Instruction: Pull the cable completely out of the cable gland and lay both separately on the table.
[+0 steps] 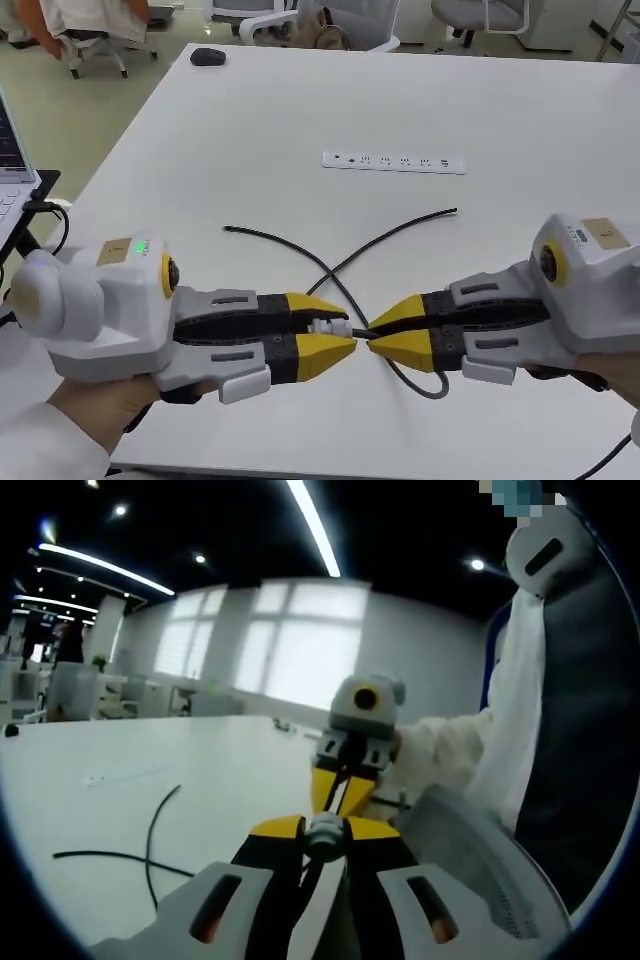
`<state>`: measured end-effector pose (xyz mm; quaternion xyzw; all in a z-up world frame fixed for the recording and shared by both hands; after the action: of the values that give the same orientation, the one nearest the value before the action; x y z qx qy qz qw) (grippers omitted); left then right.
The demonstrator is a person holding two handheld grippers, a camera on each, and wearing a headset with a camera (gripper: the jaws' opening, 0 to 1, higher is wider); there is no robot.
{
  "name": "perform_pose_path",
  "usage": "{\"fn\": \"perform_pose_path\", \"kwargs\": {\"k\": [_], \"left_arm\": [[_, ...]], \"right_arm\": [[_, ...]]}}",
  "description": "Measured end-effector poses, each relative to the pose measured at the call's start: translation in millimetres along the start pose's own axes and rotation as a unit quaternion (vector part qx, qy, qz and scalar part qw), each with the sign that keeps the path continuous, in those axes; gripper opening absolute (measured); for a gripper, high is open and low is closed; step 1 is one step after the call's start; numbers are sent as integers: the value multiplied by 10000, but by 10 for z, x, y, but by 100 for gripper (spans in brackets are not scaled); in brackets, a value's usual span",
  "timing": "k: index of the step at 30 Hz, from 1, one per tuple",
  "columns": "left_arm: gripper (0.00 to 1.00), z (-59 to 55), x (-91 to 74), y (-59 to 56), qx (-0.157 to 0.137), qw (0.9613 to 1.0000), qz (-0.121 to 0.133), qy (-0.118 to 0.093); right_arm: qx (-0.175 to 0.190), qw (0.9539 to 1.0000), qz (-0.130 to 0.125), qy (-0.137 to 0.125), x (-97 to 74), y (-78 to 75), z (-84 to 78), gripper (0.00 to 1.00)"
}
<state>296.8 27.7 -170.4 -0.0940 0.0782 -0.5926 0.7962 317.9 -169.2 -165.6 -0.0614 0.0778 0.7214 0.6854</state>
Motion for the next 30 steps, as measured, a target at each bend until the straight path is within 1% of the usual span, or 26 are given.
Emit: {"fn": "perform_pose_path", "kwargs": {"k": [6, 8, 12, 18, 21, 30], "left_arm": [[17, 6, -19, 19, -8, 10000, 65, -37], [17, 5, -21, 24, -21, 10000, 79, -46], [17, 3, -23, 26, -57, 9999, 71, -54], [17, 6, -22, 19, -63, 9999, 59, -67], [17, 4, -20, 14, -67, 9999, 57, -50], [17, 0, -20, 5, -49, 10000, 49, -14]], "right_arm": [[2, 9998, -87, 152, -86, -35, -62, 3], [-11, 9996, -124, 265, -125, -42, -102, 3], [75, 9986, -192, 495, -208, -45, -208, 3], [149, 9974, -312, 626, -305, -30, -297, 3], [191, 9964, -363, 745, -340, -29, -355, 3], [309, 9951, -428, 834, -378, -29, -439, 3]]}}
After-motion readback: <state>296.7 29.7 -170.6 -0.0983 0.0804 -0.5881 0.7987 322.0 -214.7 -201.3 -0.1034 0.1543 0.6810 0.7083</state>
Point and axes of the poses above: the centre of the closed fingertips' face, and the gripper's own axes: x roughly forward along the fingers, y roughly to its left, z roughly out of its top, the point moved 10 cm from there along -x, roughly backward along the fingers, and after that the axes turned 4 degrees about -y, right-handed, at the moved point
